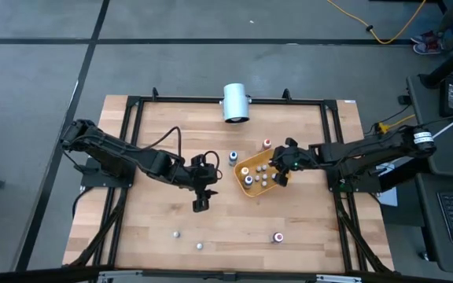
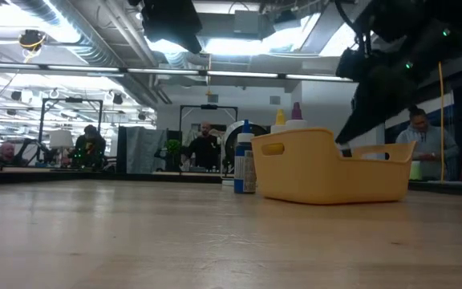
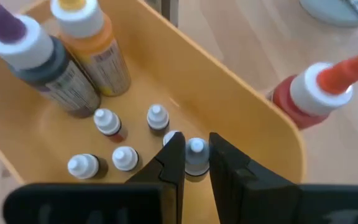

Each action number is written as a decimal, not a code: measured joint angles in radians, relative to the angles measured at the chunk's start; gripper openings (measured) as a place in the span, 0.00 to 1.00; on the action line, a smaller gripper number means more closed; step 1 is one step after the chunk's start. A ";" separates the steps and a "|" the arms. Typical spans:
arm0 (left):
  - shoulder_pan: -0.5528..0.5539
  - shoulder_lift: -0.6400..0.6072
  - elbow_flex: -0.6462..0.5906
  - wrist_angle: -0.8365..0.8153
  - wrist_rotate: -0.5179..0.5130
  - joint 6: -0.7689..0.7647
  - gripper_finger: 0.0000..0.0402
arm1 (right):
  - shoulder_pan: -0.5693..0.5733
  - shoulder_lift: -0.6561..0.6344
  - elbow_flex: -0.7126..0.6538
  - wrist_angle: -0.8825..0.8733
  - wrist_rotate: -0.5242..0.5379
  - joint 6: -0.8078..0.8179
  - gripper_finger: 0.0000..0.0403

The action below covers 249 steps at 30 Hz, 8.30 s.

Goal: Pick & Place food coloring
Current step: Put the small blue food coloring bottle into the yellow bin

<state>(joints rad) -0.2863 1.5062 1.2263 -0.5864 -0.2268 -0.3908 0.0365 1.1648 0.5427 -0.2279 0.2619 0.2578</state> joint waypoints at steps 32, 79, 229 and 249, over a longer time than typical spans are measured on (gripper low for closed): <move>0.008 0.000 0.000 0.045 -0.027 0.037 0.48 | -0.025 0.040 -0.132 0.224 -0.009 0.196 0.14; 0.008 0.001 0.000 0.053 -0.034 0.055 0.48 | -0.035 0.176 -0.003 0.121 -0.026 0.125 0.23; -0.171 -0.215 -0.475 0.267 0.156 -0.329 0.15 | 0.194 0.237 0.518 0.077 -0.306 0.024 0.53; -0.051 -0.200 -0.350 0.176 0.113 -0.119 0.15 | 0.097 0.749 1.064 -0.120 -0.495 -0.137 0.53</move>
<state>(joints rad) -0.3378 1.3062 0.8764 -0.4107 -0.1137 -0.5098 0.1332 1.9136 1.6070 -0.3480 -0.2331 0.1205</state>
